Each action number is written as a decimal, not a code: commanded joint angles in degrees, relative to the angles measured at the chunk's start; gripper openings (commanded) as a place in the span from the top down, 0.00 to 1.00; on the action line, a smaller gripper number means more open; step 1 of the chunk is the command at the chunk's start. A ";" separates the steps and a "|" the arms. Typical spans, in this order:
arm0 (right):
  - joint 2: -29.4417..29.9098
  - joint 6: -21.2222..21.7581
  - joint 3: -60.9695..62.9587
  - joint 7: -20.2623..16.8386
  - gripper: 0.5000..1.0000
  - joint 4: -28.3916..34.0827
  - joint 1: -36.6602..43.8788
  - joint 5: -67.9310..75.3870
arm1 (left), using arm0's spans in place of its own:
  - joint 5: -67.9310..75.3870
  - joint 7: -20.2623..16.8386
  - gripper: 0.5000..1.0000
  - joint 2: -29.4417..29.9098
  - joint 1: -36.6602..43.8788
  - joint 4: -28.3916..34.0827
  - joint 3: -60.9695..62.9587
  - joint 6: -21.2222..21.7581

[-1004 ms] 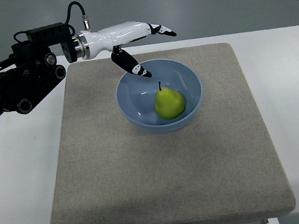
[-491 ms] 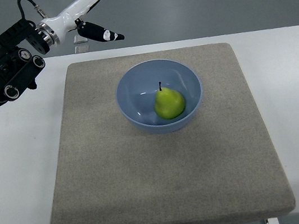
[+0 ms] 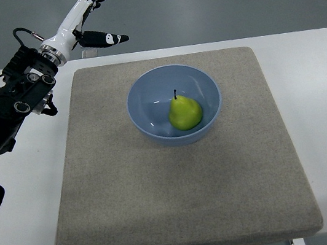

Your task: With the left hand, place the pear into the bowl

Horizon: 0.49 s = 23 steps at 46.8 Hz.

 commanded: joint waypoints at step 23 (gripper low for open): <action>0.00 0.00 0.00 -0.04 0.15 0.07 0.00 0.00 | -50.64 9.68 0.02 -1.78 1.22 1.49 -0.72 -0.48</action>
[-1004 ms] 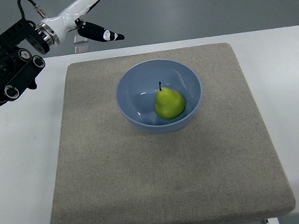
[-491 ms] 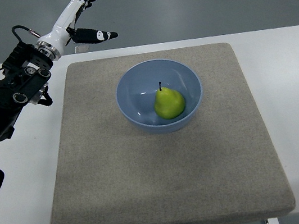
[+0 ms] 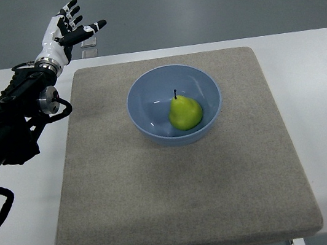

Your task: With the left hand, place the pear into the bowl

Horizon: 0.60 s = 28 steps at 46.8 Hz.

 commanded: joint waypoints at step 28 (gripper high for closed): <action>0.00 0.00 0.00 0.07 0.15 -0.01 0.01 0.00 | -17.09 -0.27 0.01 -0.08 2.21 6.17 -2.20 -12.81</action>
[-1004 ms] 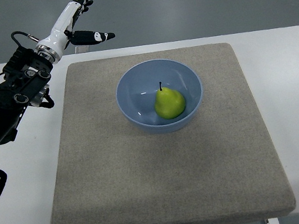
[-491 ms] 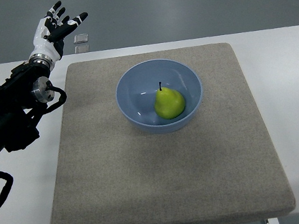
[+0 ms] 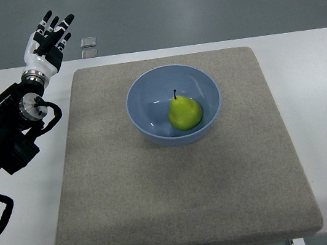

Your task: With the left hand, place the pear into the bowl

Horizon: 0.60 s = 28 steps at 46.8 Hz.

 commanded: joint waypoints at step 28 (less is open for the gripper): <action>0.00 0.01 0.00 -0.03 0.15 0.09 0.00 0.00 | -0.06 -0.19 0.01 0.04 -0.43 -0.07 -0.42 -0.08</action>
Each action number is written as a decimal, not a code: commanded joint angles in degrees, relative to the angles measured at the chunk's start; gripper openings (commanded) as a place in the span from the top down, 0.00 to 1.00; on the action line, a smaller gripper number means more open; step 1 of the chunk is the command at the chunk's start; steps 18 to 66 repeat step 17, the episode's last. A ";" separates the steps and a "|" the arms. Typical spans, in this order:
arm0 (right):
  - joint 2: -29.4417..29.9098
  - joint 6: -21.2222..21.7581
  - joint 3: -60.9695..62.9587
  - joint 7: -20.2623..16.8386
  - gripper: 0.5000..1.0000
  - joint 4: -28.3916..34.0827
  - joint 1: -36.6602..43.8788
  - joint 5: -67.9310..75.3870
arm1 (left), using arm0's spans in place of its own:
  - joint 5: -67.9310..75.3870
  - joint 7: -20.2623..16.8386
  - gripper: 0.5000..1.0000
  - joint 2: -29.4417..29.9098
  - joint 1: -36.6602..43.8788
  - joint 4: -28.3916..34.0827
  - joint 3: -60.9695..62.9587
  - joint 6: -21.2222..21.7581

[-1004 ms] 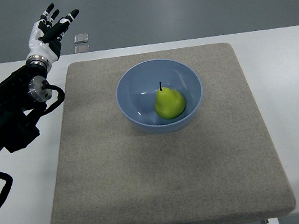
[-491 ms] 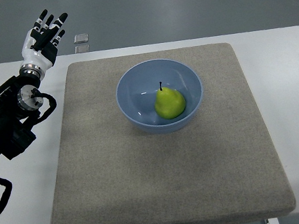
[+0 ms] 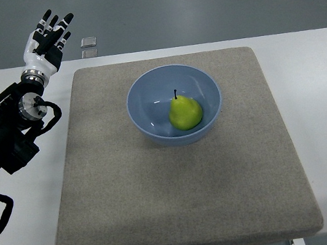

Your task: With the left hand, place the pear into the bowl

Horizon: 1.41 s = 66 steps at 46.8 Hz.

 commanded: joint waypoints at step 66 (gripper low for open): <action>0.00 0.01 -0.09 -0.02 0.15 0.04 -0.26 -0.17 | -0.09 -0.17 0.01 -0.01 -0.18 -0.10 -0.11 0.66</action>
